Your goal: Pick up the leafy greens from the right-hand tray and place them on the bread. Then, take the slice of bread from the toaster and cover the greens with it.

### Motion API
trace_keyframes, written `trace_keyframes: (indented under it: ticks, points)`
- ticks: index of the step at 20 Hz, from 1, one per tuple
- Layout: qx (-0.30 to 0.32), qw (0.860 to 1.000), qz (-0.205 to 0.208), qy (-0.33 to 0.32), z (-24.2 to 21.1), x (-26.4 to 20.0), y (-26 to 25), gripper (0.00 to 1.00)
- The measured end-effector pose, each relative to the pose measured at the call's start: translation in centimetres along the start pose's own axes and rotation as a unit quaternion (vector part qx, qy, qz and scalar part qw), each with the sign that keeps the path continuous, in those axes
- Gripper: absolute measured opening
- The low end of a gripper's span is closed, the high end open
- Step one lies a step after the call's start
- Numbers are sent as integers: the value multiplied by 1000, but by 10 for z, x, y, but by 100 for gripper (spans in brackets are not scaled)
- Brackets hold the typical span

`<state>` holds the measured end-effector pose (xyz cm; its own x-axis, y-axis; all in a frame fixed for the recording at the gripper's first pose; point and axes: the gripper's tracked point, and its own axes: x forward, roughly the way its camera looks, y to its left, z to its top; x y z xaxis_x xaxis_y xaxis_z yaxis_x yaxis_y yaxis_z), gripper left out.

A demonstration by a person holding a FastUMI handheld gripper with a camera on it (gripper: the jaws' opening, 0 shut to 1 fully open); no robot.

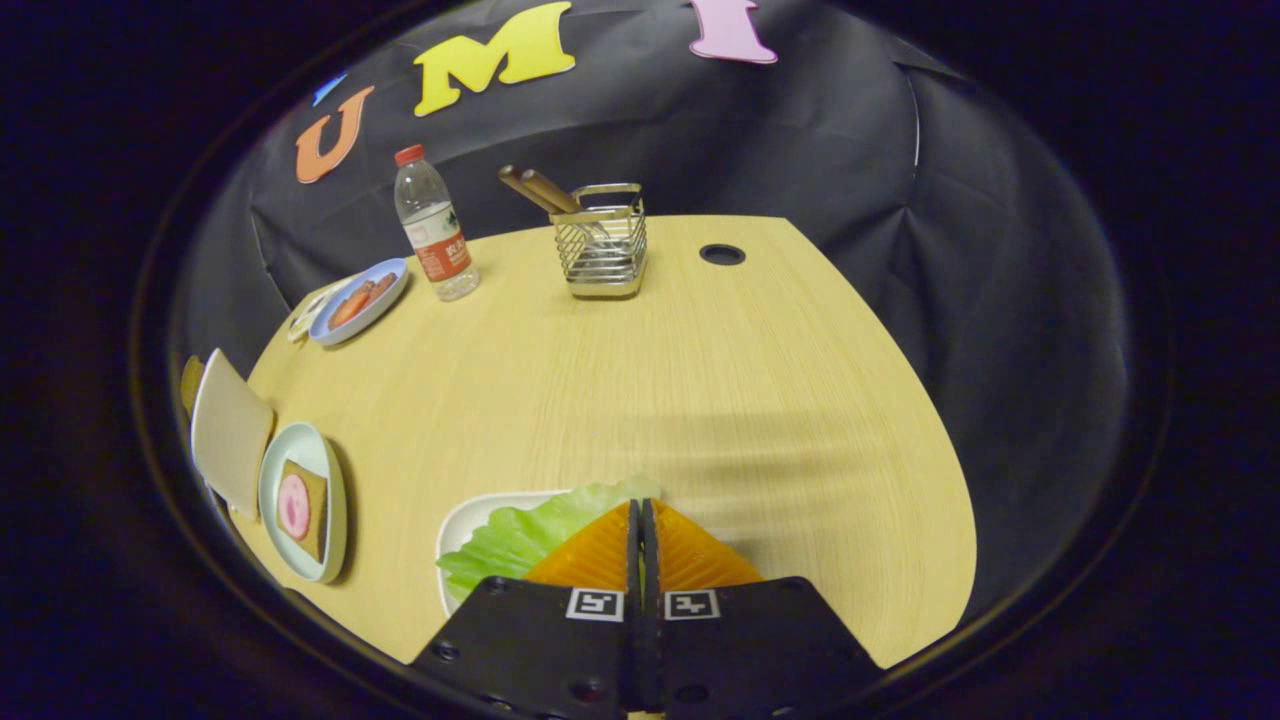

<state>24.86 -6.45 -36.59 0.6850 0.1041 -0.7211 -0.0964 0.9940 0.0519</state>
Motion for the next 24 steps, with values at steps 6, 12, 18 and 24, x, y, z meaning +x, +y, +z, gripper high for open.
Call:
trace_keyframes:
  ticks: [6, 12, 18, 24]
  points:
    - [-26, 998, 9, -61, 19, -51, 27, 0]
    - [-35, 994, 11, -100, 25, -111, 74, 0]
    - [-48, 991, 29, -126, 20, -157, 154, 0]
    - [-61, 987, 71, -127, 6, -186, 255, 0]
